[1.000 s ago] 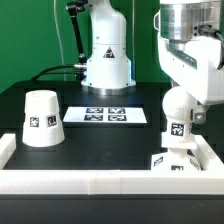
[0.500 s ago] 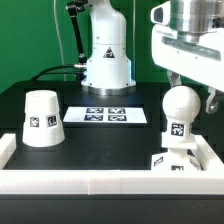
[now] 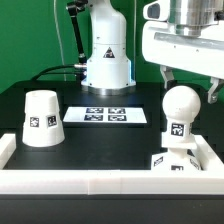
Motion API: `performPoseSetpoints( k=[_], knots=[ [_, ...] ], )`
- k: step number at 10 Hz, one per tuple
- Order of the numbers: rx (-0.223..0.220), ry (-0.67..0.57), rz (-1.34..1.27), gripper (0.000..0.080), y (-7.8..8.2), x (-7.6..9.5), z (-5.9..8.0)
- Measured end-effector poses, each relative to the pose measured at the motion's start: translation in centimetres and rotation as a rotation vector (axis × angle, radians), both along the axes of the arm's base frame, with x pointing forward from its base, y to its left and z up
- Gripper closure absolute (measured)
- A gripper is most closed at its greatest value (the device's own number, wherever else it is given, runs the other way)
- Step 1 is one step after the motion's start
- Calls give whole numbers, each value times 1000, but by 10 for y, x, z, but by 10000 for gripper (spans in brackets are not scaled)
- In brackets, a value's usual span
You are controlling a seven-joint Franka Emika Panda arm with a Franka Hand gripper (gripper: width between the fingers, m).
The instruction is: Assemble lamp
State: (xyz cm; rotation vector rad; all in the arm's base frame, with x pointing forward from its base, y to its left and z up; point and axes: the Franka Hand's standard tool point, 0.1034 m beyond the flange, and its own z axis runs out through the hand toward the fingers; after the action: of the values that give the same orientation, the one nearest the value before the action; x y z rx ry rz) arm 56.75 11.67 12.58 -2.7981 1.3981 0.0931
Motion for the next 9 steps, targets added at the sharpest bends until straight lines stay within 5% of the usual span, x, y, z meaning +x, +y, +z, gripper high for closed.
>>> performPoseSetpoints(
  k=[2,4,9],
  knots=[
    [0,2,9,100,0,-1,-1],
    [-27,-5,295,100,-3,-19,1],
    [-11,-66,608,100,-88,-44,3]
  ],
)
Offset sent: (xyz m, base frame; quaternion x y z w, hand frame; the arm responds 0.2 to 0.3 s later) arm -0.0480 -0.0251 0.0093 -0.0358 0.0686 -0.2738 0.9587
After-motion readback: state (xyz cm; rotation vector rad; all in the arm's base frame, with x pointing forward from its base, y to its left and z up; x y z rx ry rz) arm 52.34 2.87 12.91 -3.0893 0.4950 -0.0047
